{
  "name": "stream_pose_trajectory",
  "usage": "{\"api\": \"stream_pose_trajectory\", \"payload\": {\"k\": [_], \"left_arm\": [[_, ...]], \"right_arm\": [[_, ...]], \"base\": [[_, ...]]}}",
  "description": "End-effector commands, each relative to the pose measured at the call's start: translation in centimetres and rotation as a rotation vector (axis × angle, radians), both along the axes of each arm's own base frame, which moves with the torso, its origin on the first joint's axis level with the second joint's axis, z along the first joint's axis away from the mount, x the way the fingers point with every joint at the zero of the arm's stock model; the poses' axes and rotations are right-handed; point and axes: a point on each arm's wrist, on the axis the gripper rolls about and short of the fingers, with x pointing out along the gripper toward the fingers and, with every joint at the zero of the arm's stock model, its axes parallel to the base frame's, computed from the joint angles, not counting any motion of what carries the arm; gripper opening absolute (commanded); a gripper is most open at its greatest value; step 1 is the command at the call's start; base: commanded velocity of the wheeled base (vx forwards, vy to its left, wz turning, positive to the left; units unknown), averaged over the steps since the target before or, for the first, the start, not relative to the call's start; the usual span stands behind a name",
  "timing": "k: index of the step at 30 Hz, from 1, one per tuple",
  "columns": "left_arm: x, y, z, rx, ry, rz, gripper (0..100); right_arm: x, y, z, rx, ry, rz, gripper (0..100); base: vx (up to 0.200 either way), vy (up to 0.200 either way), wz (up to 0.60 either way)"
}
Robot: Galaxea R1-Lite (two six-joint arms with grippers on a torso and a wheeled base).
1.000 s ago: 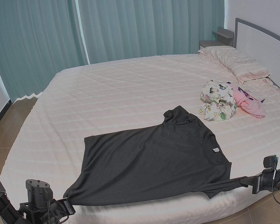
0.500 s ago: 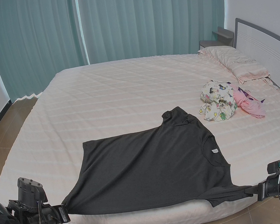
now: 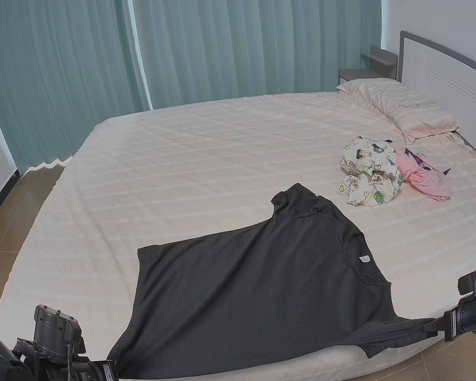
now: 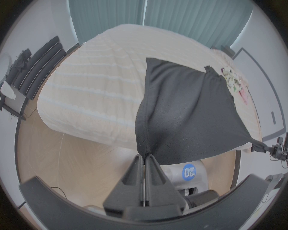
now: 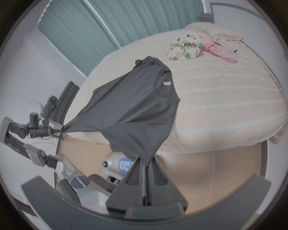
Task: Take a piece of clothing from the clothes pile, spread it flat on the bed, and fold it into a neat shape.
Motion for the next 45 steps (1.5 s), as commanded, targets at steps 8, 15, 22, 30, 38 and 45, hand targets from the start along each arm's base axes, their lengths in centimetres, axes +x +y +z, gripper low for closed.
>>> {"api": "stream_pose_trajectory", "payload": {"k": [8, 15, 22, 30, 38, 45], "left_arm": [[-0.3, -0.2, -0.8, -0.004, 0.079, -0.049, 0], [-1.0, -0.1, -0.9, 0.034, 0.167, -0.089, 0], [0.3, -0.4, 0.0, 0.002, 0.112, -0.058, 0], [2.4, -0.9, 1.4, -0.065, 0.026, 0.037, 0], [4.3, -0.4, 1.9, -0.077, -0.007, 0.088, 0], [6.0, -0.1, 1.1, -0.081, -0.024, 0.121, 0]], "right_arm": [[0.2, -0.3, -0.9, -0.048, 0.065, 0.041, 0], [0.3, -0.4, -0.9, -0.054, 0.072, 0.041, 0], [1.5, -0.5, 0.1, -0.037, 0.018, 0.023, 0], [4.1, -0.3, 1.3, -0.009, -0.031, 0.038, 0], [8.1, -0.1, 2.2, 0.013, -0.053, 0.005, 0], [10.3, 0.1, 1.9, 0.008, -0.046, 0.01, 0]], "base": [[0.0, 0.0, 0.0], [0.0, 0.0, 0.0], [0.0, 0.0, 0.0], [0.0, 0.0, 0.0], [0.0, 0.0, 0.0], [0.0, 0.0, 0.0]]}}
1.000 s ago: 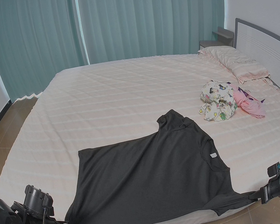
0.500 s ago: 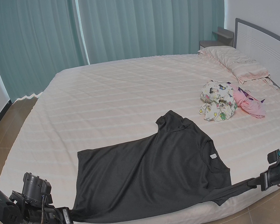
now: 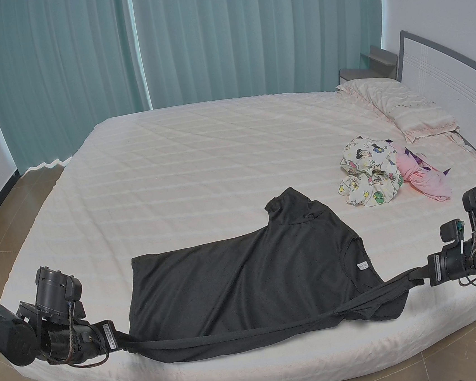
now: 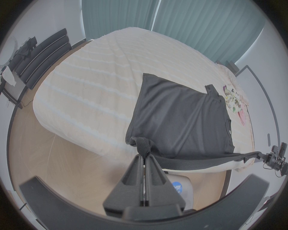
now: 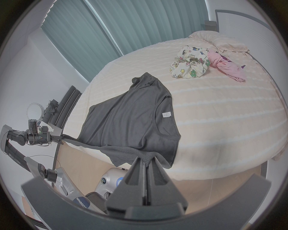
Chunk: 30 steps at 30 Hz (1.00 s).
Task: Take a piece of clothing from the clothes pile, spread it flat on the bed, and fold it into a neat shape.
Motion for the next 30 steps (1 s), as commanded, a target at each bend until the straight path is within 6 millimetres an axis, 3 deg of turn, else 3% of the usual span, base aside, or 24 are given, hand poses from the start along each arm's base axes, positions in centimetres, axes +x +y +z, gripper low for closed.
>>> {"api": "stream_pose_trajectory", "payload": {"k": [1, 17, 30], "left_arm": [[1.4, 0.1, -1.4, 0.006, 0.027, 0.021, 0], [6.3, -0.4, -3.4, 0.03, 0.035, 0.047, 0], [9.4, -0.3, -5.6, 0.027, 0.073, 0.09, 0]], "right_arm": [[2.0, 0.3, -1.2, -0.003, 0.044, 0.007, 0], [6.9, 1.7, -2.6, 0.03, 0.011, -0.034, 0], [9.7, 2.9, -4.6, 0.005, 0.04, -0.049, 0]], "base": [[0.0, 0.0, 0.0], [0.0, 0.0, 0.0], [0.0, 0.0, 0.0]]}}
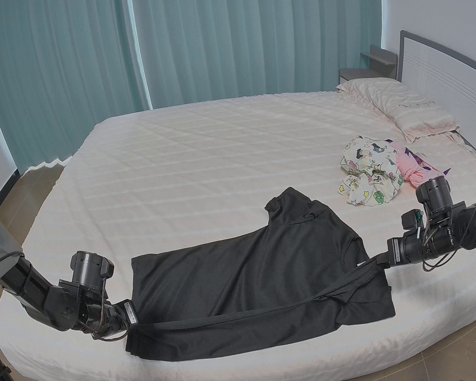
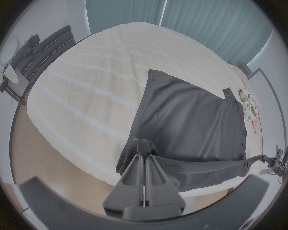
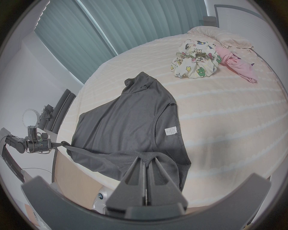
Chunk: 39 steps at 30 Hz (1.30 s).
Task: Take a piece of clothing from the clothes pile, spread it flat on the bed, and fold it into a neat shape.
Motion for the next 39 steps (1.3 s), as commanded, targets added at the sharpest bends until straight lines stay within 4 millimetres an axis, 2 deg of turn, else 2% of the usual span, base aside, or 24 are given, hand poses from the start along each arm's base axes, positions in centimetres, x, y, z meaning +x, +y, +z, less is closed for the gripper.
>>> {"api": "stream_pose_trajectory", "payload": {"k": [1, 8, 14, 22, 28, 29, 39], "left_arm": [[1.5, 0.1, -1.3, -0.012, 0.02, 0.038, 0], [2.9, 0.2, -2.0, -0.026, 0.019, 0.073, 0], [3.7, 0.5, -2.9, -0.033, 0.034, 0.103, 0], [4.7, 0.6, -3.5, -0.046, 0.033, 0.123, 0], [5.1, 0.6, -4.1, -0.064, 0.043, 0.147, 0], [5.1, 0.5, -4.1, -0.064, 0.045, 0.147, 100], [5.2, 1.2, -3.6, -0.067, 0.027, 0.169, 100]], "right_arm": [[1.0, 0.2, -1.0, 0.004, 0.028, -0.022, 0], [2.3, 0.4, -1.1, 0.066, 0.036, -0.095, 0], [2.5, 0.3, -2.0, 0.065, 0.052, -0.102, 0], [2.8, 0.4, -2.0, 0.12, 0.06, -0.159, 0], [2.9, 0.3, -3.1, 0.136, 0.087, -0.185, 0], [2.9, 0.4, -3.2, 0.137, 0.093, -0.186, 0], [2.8, 0.8, -2.8, 0.188, 0.108, -0.225, 0]], "base": [[0.0, 0.0, 0.0], [0.0, 0.0, 0.0], [0.0, 0.0, 0.0], [0.0, 0.0, 0.0], [0.0, 0.0, 0.0], [0.0, 0.0, 0.0], [0.0, 0.0, 0.0]]}}
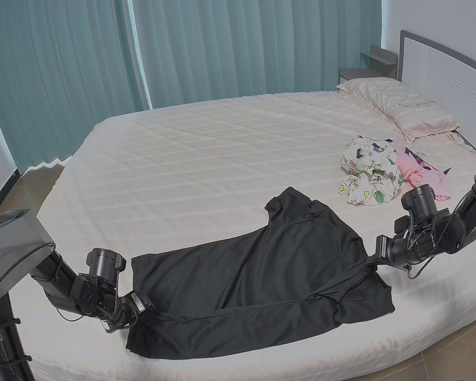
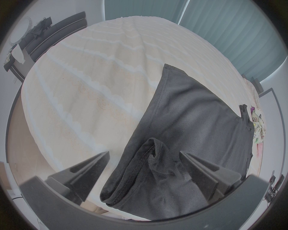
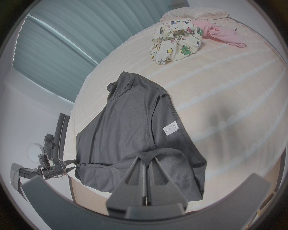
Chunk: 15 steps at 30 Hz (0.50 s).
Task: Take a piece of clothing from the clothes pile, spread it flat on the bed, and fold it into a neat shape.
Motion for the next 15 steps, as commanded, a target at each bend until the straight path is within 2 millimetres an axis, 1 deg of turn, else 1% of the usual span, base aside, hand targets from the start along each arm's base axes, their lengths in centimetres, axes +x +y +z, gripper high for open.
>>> {"api": "stream_pose_trajectory", "payload": {"k": [1, 5, 9, 13, 15], "left_arm": [[-0.3, 0.6, 0.7, -0.002, -0.013, 0.018, 100], [-1.0, 1.9, 2.1, -0.018, -0.041, 0.049, 100], [-2.6, 2.7, 3.0, -0.072, -0.037, 0.046, 100], [-4.3, 3.4, 2.8, -0.121, 0.003, 0.046, 100], [-4.6, 3.5, 2.5, -0.126, 0.015, 0.049, 100]], "right_arm": [[-0.3, 0.2, 0.6, 0.019, -0.002, -0.013, 0], [-1.2, 0.6, 1.6, 0.044, -0.007, -0.026, 0], [-2.3, 0.5, 2.2, 0.044, -0.003, -0.028, 0], [-4.0, 0.2, 2.7, 0.037, 0.012, -0.028, 0], [-4.4, 0.1, 2.8, 0.035, 0.024, -0.028, 0]], "base": [[0.0, 0.0, 0.0], [0.0, 0.0, 0.0], [0.0, 0.0, 0.0], [0.0, 0.0, 0.0], [0.0, 0.0, 0.0]]}}
